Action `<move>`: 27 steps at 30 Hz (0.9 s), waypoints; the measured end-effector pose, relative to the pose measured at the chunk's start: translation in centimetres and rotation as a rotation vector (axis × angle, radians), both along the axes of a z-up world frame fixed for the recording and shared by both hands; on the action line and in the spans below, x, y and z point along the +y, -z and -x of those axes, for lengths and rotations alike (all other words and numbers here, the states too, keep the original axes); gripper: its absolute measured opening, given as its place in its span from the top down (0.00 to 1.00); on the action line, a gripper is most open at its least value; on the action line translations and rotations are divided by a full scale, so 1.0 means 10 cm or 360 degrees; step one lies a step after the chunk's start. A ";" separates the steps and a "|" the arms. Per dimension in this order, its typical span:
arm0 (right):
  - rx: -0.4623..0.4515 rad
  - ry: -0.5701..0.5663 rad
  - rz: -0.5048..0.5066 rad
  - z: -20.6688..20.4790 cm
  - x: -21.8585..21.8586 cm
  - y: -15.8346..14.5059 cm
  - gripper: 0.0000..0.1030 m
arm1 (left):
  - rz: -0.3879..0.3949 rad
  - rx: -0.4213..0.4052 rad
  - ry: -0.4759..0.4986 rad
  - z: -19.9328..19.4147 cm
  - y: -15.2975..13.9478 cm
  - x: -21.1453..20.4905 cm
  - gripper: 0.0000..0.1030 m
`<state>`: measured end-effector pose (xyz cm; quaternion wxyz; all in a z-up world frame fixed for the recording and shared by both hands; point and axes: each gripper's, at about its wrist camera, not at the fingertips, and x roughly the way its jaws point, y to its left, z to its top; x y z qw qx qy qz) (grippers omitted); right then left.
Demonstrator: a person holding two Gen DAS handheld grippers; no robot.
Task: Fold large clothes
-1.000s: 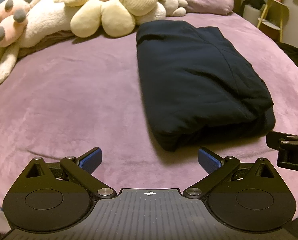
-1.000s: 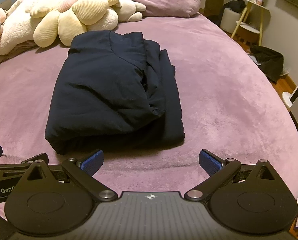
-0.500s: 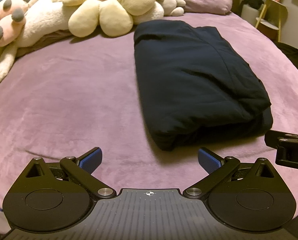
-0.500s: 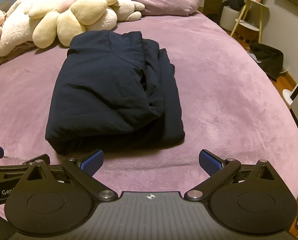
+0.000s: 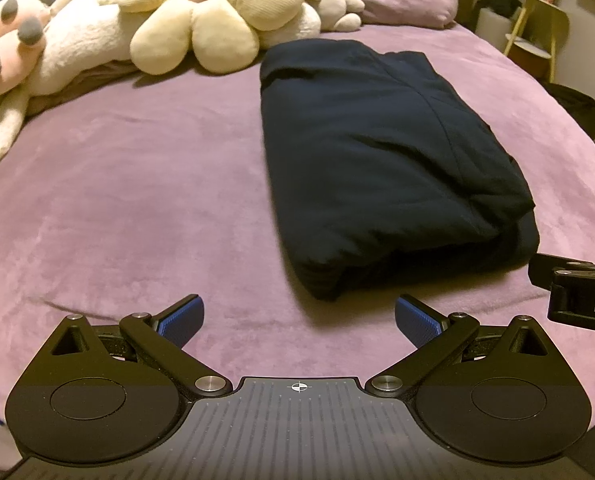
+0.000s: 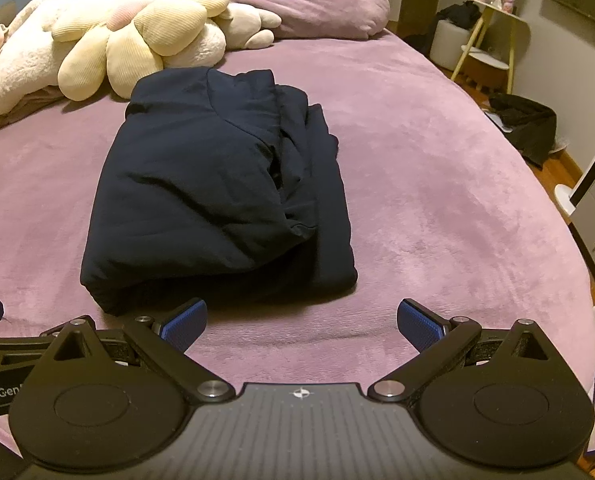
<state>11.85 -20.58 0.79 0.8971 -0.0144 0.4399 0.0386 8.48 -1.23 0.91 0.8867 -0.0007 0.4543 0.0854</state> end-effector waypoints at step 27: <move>0.0017 0.0016 -0.0012 0.00 -0.05 0.04 0.02 | 0.0015 -0.0042 0.0036 0.01 0.01 -0.04 0.00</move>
